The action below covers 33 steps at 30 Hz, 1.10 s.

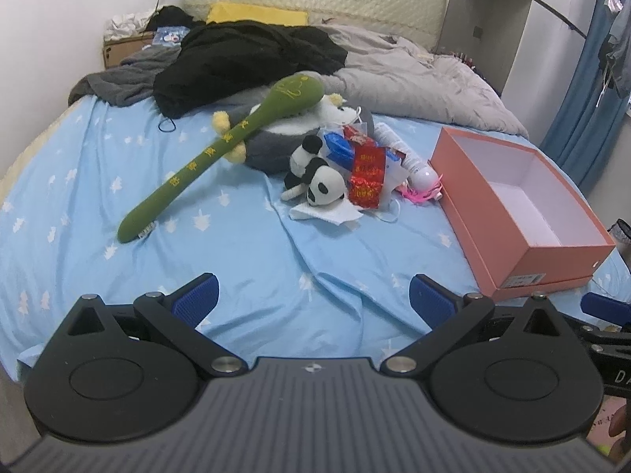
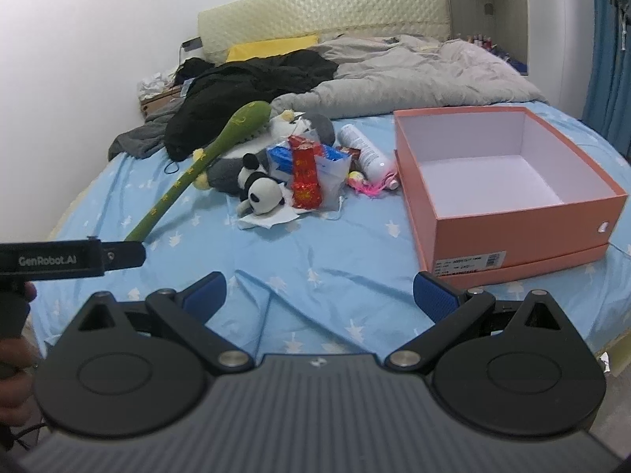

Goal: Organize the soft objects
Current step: 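Grasp the small panda plush with the left tool while the right tool grasps the red tea packet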

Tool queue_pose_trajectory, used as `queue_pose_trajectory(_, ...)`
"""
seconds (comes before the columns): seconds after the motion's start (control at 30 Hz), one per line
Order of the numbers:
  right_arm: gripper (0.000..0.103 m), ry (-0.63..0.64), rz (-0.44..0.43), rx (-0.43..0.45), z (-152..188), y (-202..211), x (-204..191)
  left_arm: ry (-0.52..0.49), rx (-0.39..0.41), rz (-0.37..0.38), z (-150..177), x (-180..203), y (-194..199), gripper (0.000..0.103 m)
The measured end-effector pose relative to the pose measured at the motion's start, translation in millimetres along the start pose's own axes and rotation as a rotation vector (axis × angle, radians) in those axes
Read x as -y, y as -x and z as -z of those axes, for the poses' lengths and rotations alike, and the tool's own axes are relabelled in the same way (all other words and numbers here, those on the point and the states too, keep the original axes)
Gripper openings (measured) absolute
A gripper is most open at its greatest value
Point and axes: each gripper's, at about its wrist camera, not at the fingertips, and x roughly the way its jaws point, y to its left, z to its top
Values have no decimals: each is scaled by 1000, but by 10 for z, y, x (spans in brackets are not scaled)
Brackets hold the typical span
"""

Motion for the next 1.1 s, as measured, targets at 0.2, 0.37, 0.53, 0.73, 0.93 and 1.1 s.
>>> queue_pose_trajectory(0.2, 103, -14, 10, 28, -91, -47, 95, 26, -2, 4, -77, -45, -89, 103)
queue_pose_trajectory(0.37, 103, -13, -6, 19, -127, -141, 74, 31, -7, 11, -123, -69, -165, 103)
queue_pose_trajectory(0.53, 103, -30, -14, 10, -138, -298, 36, 34, -16, 1, -196, -89, -351, 103)
queue_pose_trajectory(0.73, 103, -11, -63, -9, -189, -571, -20, 62, -39, 3, -280, -171, -698, 103)
queue_pose_trajectory(0.93, 100, 0, -80, -6, -298, -933, -24, 103, -61, 15, -416, -277, -1078, 103)
queue_pose_trajectory(1.1, 98, 27, -76, 4, -364, -1263, -24, 107, -50, 38, -530, -315, -1437, 103)
